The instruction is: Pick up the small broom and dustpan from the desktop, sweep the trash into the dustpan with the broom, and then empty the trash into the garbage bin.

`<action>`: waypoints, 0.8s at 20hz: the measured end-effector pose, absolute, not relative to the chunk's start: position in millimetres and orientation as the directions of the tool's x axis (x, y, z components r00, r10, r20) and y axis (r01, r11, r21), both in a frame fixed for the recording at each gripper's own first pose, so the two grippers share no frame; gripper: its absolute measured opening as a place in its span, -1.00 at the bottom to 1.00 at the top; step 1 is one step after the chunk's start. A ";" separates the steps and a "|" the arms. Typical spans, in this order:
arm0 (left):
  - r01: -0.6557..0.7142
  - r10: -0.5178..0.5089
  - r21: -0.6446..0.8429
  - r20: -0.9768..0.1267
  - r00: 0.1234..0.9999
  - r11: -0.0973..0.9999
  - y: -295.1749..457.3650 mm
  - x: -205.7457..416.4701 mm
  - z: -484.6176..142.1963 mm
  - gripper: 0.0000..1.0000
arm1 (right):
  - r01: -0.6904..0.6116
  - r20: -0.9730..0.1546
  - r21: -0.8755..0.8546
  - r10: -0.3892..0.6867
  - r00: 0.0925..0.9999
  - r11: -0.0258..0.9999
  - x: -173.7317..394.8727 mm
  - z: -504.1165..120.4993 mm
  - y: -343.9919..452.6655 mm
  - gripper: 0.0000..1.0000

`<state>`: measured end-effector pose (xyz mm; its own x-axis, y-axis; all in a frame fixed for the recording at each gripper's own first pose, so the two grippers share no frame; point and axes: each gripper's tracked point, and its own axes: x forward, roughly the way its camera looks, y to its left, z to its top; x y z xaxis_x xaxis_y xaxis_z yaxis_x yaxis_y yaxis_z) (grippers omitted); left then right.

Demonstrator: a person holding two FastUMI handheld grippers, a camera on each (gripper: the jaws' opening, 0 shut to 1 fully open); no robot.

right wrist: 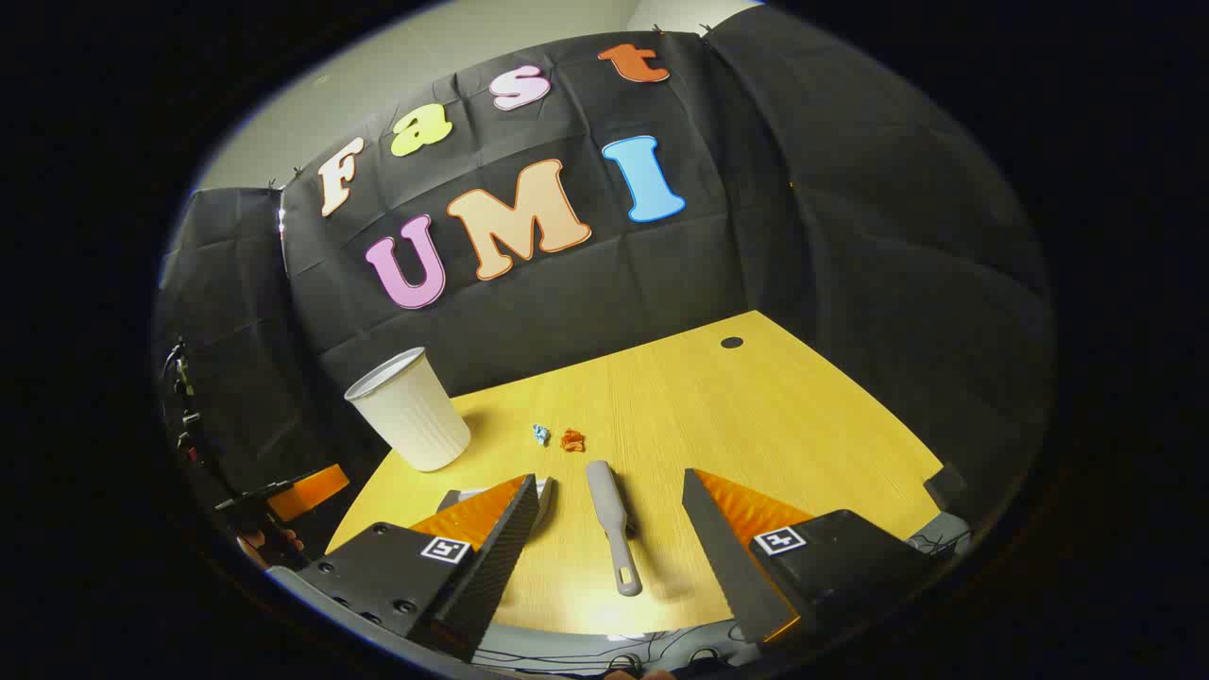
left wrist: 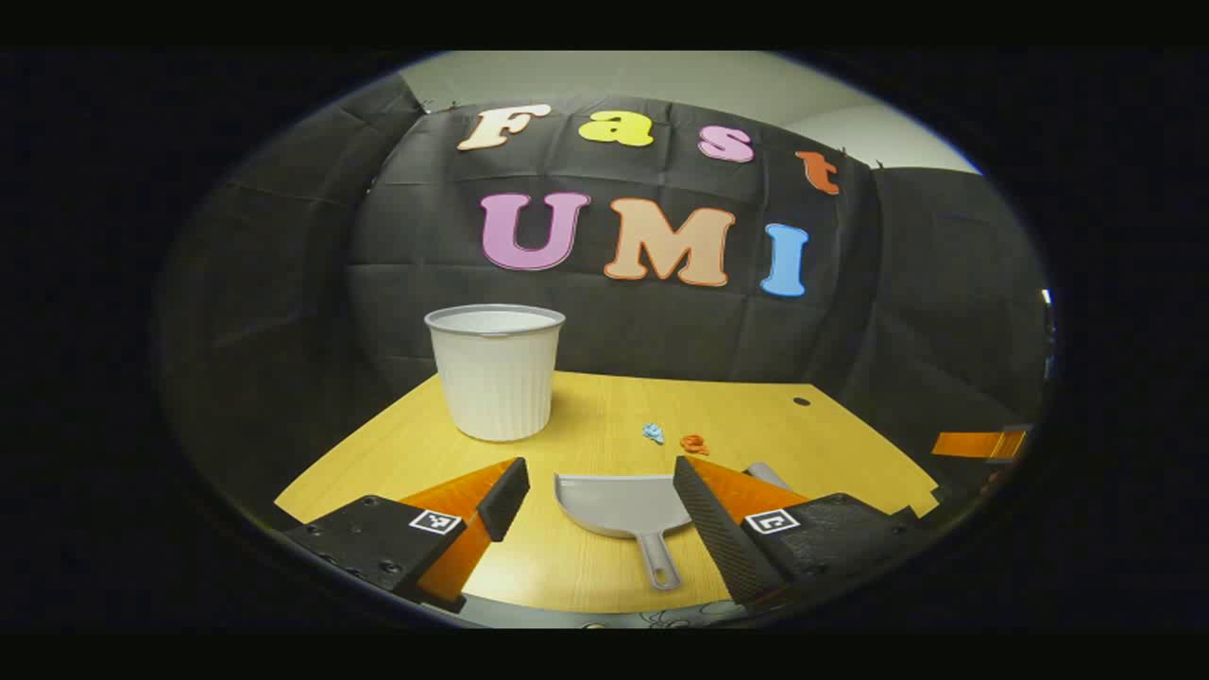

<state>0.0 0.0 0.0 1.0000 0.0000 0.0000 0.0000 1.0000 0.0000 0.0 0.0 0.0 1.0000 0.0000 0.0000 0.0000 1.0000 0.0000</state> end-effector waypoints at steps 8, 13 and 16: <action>0.012 -0.010 0.032 -0.048 0.999 0.999 -12.6 0.6 -15.7 0.87 | -0.011 -0.045 -0.008 0.011 0.999 1.000 9.9 -14.6 0.0 0.85; 0.009 -0.009 0.003 -0.076 0.997 1.000 -11.8 -1.9 -26.3 0.86 | -0.022 -0.061 -0.017 0.021 0.998 1.000 12.8 -19.3 2.2 0.85; 0.010 -0.011 -0.011 -0.084 0.996 1.000 -14.2 -4.2 -29.3 0.86 | -0.029 -0.073 -0.021 0.028 0.997 0.999 13.5 -23.8 4.5 0.85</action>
<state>-4.2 -14.2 -29.3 0.9964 -0.0111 -0.0844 0.0101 0.9999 -0.0115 13.5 4.5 -23.8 0.9969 0.0278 -0.0734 -0.0294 0.9993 -0.0212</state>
